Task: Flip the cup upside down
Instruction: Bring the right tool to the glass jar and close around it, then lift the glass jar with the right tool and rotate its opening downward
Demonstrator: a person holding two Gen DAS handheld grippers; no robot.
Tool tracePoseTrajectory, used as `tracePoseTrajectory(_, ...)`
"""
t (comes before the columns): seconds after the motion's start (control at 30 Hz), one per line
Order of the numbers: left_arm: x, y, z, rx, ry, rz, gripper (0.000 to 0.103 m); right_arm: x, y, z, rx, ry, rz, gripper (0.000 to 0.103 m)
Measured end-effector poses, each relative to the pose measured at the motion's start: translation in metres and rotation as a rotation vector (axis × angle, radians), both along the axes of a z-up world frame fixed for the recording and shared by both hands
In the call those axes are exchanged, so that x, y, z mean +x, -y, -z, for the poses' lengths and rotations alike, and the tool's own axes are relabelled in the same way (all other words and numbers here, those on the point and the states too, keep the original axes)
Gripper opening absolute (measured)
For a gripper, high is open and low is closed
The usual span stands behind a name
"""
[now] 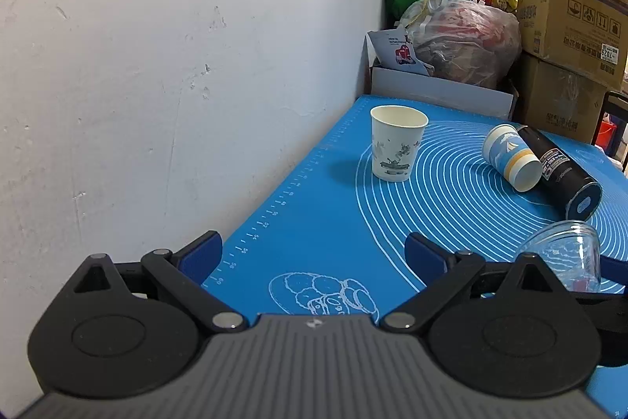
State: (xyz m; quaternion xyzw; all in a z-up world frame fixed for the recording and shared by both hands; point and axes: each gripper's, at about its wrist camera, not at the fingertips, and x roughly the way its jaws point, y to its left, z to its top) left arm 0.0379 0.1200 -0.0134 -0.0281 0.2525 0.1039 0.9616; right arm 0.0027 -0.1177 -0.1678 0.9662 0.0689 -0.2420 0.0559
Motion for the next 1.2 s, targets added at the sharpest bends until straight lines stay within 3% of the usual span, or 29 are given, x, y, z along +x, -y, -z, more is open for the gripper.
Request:
tracePoseTrajectory(0.03, 0.0, 0.0, 0.0, 0.002, 0.0, 0.0, 0.099, 0.001, -0.001, -0.002, 0.006, -0.012, -0.001, 0.086)
tracePoseTrajectory(0.2, 0.0, 0.001, 0.002, -0.001, -0.008, -0.002, 0.099, 0.003, -0.007, -0.008, 0.023, -0.053, 0.043, 0.086)
tracePoseTrajectory(0.43, 0.0, 0.004, 0.005, -0.002, -0.015, 0.012, 0.099, -0.002, -0.007, -0.012, 0.16, -0.097, 0.123, 0.085)
tracePoseTrajectory(0.53, 0.0, 0.003, 0.006, -0.014, -0.017, 0.019, 0.099, 0.0, -0.014, -0.019, 0.322, -0.111, 0.234, 0.085)
tracePoseTrajectory(0.8, 0.001, 0.008, 0.007, -0.02, -0.018, 0.029, 0.099, 0.015, -0.031, -0.065, 0.872, -0.148, 0.566, 0.085)
tracePoseTrajectory(0.97, 0.0, 0.017, 0.001, -0.014, 0.005, 0.048, 0.099, 0.026, -0.033, -0.102, 1.239, -0.217, 0.82, 0.085)
tracePoseTrajectory(1.13, 0.002, 0.024, 0.001, -0.019, -0.005, 0.082, 0.099, 0.035, -0.008, -0.117, 1.652, -0.308, 1.043, 0.085)
tracePoseTrajectory(1.17, 0.002, 0.026, 0.0, -0.015, -0.004, 0.088, 0.099, 0.038, 0.0, -0.138, 1.713, -0.324, 1.076, 0.085)
tracePoseTrajectory(1.2, 0.002, 0.028, 0.0, -0.012, -0.005, 0.098, 0.099, 0.041, 0.007, -0.139, 1.804, -0.343, 1.12, 0.085)
